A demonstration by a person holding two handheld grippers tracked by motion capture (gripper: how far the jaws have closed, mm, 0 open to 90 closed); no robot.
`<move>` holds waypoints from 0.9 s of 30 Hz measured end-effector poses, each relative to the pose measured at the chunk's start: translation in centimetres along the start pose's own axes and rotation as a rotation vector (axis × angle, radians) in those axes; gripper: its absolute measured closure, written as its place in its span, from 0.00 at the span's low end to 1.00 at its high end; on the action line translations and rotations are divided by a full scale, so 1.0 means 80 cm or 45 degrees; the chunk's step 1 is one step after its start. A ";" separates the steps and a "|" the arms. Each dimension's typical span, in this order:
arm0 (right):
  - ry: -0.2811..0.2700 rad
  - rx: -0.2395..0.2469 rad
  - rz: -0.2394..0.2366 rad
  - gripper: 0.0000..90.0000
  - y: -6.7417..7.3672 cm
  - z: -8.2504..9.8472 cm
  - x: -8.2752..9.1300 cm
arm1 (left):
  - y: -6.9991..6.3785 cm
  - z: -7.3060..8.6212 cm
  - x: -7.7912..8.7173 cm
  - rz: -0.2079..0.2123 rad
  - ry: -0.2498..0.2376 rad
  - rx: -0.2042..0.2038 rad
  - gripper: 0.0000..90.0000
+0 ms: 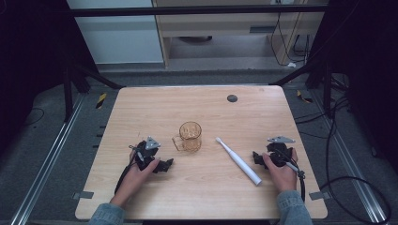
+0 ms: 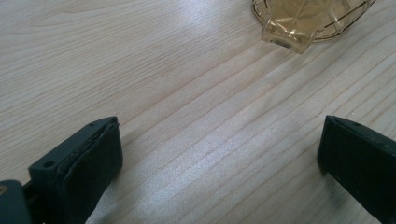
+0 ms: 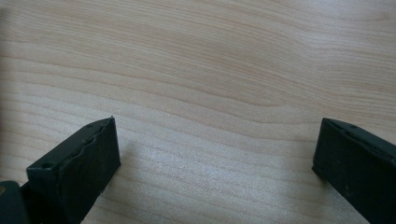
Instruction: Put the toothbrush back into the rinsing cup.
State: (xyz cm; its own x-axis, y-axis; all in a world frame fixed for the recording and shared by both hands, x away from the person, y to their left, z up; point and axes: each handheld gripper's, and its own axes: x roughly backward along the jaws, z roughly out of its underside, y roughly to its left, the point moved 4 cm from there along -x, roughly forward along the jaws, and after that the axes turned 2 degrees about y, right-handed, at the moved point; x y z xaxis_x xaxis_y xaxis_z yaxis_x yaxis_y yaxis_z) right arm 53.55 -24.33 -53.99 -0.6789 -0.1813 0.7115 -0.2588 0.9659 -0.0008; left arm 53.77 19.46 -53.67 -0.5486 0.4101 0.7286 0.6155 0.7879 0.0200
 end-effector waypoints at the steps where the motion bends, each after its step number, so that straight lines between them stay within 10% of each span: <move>1: 0.002 -0.007 0.004 0.01 0.000 0.000 0.000 | 0.000 0.000 0.000 0.000 0.000 -0.001 0.00; 11: 0.007 -0.007 -0.011 0.12 0.001 -0.003 0.005 | 0.000 0.000 0.000 0.000 0.000 0.000 0.00; 27: 0.046 0.203 -0.083 0.27 0.057 -0.017 0.102 | 0.000 0.000 0.000 -0.001 0.000 0.000 0.00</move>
State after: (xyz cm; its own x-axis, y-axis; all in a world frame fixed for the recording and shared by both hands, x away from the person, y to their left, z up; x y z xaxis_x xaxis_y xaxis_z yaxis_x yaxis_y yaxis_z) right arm 47.79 -21.14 -47.22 -0.6326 -0.2334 0.7385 -0.4091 0.9103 -0.0627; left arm 53.77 19.47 -53.67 -0.5492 0.4093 0.7286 0.6150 0.7883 0.0208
